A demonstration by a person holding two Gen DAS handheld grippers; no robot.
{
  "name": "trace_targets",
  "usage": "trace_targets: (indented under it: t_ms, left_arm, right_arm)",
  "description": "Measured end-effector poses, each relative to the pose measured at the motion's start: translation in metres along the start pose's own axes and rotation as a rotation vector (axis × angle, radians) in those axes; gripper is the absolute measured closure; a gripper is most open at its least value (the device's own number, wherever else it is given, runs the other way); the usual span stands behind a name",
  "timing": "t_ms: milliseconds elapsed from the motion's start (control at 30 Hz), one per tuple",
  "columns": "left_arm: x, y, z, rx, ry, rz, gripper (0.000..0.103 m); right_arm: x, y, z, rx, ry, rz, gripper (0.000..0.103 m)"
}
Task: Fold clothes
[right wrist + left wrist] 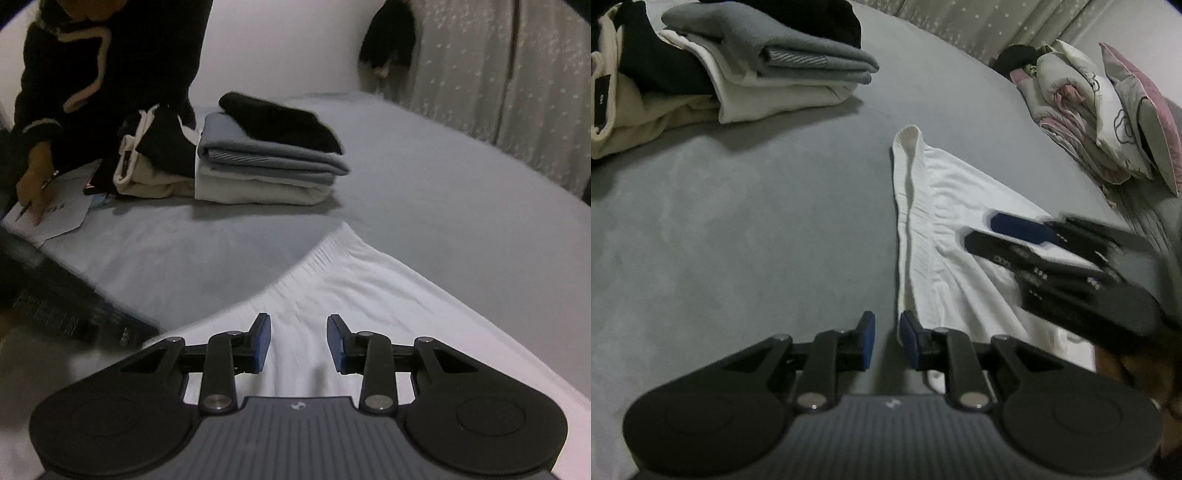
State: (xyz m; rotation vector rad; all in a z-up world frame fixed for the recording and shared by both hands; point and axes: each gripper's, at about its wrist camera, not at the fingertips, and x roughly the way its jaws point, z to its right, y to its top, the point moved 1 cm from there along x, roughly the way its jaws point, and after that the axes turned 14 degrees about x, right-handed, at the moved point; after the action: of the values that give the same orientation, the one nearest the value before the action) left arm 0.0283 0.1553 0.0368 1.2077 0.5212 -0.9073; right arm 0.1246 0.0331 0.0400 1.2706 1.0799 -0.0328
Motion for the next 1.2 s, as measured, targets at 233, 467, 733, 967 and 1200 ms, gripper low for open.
trace_targets:
  t_ms: [233, 467, 733, 967, 1200]
  left_arm:
    - [0.001, -0.003, -0.012, -0.020, -0.058, -0.012, 0.087]
    - [-0.004, -0.003, -0.012, -0.030, -0.127, 0.007, 0.081]
    - [0.006, 0.001, -0.017, -0.099, -0.158, -0.001, 0.061]
    - [0.011, 0.002, -0.018, -0.130, -0.209, 0.003, 0.061]
    - [0.018, 0.003, -0.016, -0.117, -0.185, -0.011, 0.061]
  right_arm:
    - [0.038, -0.004, -0.023, -0.156, -0.005, -0.090, 0.098]
    - [0.022, 0.006, -0.015, -0.136, -0.024, -0.033, 0.099]
    - [0.026, 0.010, -0.005, -0.086, -0.087, 0.021, 0.099]
    - [0.046, 0.004, -0.004, -0.064, -0.104, 0.027, 0.099]
    - [0.048, 0.002, 0.003, -0.035, -0.113, 0.062, 0.100]
